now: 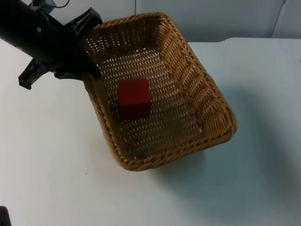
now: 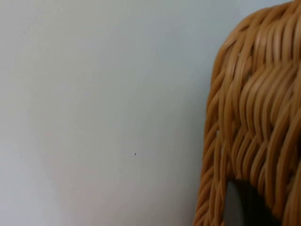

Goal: Pick up the basket with the left hand and place the cube into the basket with the right hand.

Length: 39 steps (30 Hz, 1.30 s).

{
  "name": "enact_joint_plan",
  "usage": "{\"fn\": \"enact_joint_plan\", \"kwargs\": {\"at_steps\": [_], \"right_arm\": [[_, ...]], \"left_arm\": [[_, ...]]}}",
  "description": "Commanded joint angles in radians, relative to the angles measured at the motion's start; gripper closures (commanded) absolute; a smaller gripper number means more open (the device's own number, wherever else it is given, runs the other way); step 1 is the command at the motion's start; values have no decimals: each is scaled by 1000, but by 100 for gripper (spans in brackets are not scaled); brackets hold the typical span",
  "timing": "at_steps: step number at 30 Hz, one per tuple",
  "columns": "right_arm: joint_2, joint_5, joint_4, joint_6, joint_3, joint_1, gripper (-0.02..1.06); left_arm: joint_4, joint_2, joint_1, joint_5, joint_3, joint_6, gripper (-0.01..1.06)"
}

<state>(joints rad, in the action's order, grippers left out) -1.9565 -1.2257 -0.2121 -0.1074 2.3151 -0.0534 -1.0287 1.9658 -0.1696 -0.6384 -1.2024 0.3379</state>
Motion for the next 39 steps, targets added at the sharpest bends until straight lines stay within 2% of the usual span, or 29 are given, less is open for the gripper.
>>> {"fn": "enact_joint_plan", "kwargs": {"at_steps": [1, 7, 11, 19, 26, 31, 39], "right_arm": [[7, 5, -5, -5, -2, -7, 105], [7, 5, -5, -5, -2, -7, 105], [7, 5, -5, -5, -2, -7, 105], [7, 5, -28, -7, -2, -7, 105], [7, 5, -30, -6, -2, -7, 105], [7, 5, -48, -12, -2, -7, 105], [7, 5, -54, -26, -2, -7, 105]], "left_arm": [[-33, -12, -2, -10, -9, 74, 105], [-37, -10, -2, -23, -9, 59, 105], [-33, 22, -2, -121, -9, -6, 105], [-33, 95, -2, -236, -9, -33, 105], [-32, 102, -2, -232, -23, -33, 105], [-37, 102, -2, -224, -88, -50, 104], [-18, 105, -2, -168, -113, -61, 93]]}}
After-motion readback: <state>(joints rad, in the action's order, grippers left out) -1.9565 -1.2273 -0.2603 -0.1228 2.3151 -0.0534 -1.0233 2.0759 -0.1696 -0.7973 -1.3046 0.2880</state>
